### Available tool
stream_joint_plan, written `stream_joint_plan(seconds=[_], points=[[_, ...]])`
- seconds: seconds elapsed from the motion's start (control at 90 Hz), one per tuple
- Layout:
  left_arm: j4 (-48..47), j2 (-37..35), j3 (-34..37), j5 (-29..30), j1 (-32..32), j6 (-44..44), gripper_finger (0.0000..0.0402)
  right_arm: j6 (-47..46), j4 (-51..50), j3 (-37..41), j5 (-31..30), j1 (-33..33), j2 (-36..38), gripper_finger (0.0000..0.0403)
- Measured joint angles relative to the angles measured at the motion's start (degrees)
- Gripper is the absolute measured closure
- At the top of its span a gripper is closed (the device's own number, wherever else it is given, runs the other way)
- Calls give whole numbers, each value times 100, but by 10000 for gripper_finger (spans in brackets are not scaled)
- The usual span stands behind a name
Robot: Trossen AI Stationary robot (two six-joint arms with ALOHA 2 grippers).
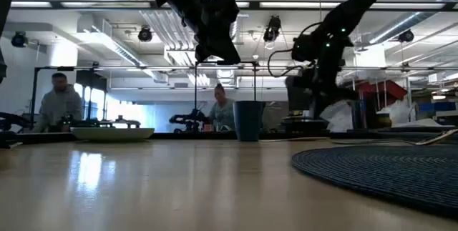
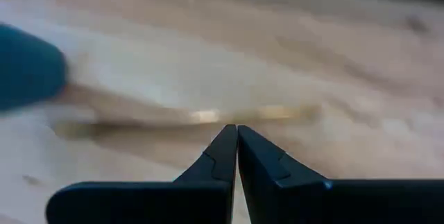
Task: Set table place
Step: Adjust the green fork to the top of the black table napkin, then adjust the gold knife
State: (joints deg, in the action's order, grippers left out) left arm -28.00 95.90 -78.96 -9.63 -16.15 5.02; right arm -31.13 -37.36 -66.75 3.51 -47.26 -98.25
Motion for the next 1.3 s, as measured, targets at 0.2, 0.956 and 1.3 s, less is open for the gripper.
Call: stream_joint_plan(seconds=[0.2,0.956,1.3], points=[[-104,0,0,-4,9,17,402,523,-606,-892,124,-57,-916,403],[-371,0,2,0,36,6,402,283,-434,111,841,1343,-346,403],[-326,18,2,2,40,-5,402,-235,193,847,36,1271,889,403]])
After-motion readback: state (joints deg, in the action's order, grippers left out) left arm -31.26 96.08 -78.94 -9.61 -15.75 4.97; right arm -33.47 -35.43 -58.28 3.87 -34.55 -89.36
